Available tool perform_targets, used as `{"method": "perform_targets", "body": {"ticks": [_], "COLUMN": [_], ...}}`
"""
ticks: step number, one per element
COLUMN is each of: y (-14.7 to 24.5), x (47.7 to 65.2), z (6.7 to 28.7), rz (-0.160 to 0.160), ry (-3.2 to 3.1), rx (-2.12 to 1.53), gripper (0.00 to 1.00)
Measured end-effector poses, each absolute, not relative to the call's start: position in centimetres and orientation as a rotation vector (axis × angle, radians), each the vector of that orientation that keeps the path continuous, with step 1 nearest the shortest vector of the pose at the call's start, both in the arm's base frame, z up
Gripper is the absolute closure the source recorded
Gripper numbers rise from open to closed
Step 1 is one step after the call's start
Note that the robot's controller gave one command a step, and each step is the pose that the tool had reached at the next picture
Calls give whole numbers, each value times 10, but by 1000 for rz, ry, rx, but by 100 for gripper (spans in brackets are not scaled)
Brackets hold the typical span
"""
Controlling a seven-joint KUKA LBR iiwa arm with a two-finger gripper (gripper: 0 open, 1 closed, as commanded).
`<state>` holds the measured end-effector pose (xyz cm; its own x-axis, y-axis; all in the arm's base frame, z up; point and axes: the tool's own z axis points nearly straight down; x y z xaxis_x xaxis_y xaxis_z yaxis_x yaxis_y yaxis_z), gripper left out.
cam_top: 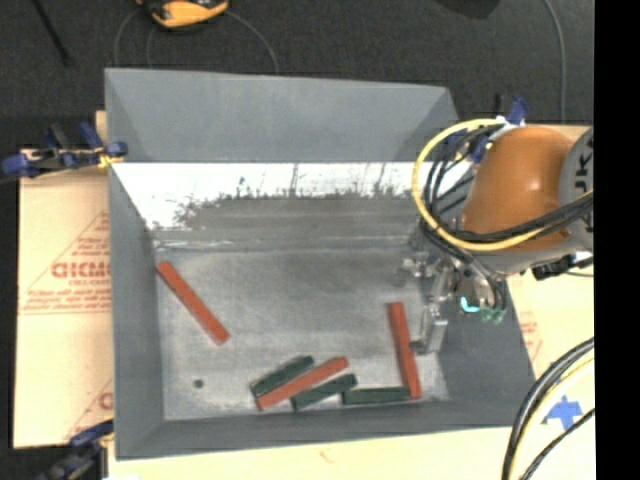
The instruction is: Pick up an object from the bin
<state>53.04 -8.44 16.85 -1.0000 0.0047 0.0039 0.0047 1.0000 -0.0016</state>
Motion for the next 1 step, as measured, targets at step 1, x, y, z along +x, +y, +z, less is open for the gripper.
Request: {"method": "perform_targets", "body": {"ticks": [1], "y": [-84], "x": [532], "z": [172], "rz": [4], "ry": [-3145], "rx": [-3], "gripper": [0]}}
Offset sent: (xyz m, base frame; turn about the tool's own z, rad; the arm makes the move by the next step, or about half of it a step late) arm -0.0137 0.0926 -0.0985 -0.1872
